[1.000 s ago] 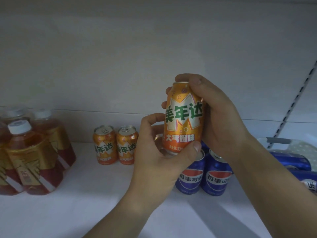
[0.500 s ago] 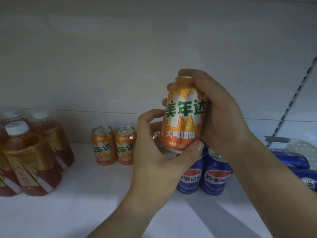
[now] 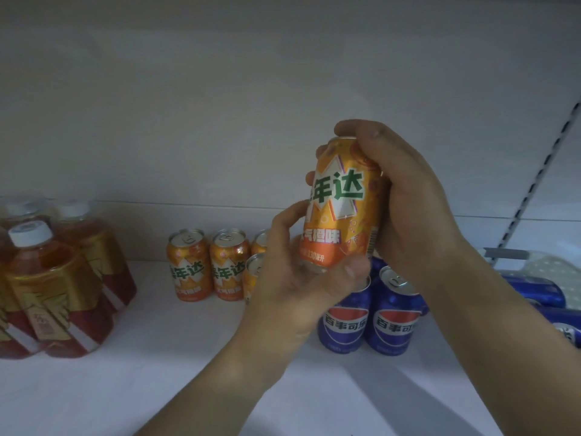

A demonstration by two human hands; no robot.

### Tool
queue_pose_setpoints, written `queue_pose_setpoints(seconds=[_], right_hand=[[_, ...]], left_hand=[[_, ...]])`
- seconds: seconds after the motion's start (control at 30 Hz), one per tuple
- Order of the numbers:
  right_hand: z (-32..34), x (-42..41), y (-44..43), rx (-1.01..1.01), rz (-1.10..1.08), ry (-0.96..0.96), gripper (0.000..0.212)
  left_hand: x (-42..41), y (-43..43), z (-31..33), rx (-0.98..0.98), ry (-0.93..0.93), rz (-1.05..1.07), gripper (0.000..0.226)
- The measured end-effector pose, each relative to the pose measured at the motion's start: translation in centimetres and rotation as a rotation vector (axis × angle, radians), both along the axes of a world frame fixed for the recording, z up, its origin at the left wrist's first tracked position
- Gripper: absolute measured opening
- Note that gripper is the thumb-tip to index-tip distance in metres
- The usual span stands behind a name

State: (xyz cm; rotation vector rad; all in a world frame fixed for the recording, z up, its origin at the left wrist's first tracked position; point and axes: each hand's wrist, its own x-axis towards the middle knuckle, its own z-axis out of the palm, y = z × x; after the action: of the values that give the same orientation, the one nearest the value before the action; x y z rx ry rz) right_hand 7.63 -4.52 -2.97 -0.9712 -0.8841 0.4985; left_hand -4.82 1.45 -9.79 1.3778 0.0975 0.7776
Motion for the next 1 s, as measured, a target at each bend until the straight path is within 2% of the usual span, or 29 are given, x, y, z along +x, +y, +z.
queue_pose_setpoints(seconds=[0.13,0.3,0.83,1.0], right_hand=[[-0.48,0.11,0.43,-0.008,0.013,-0.011,0.039],[-0.7,0.11,0.71,-0.039,0.056,0.012,0.044],[-0.25,0.13,0.31,-0.044,0.089,-0.024,0.049],[-0.35,0.13,0.42,-0.034,0.102,-0.027,0.046]], left_hand=[[0.33,-0.64,-0.46,0.074,-0.021,0.2,0.076],[0.21,-0.64,-0.9,0.186,-0.018,0.397,0.079],[0.13,-1.01,-0.48,0.207,-0.026,0.434,0.076],[0.32,-1.17,-0.74,0.219,-0.026,0.468,0.081]])
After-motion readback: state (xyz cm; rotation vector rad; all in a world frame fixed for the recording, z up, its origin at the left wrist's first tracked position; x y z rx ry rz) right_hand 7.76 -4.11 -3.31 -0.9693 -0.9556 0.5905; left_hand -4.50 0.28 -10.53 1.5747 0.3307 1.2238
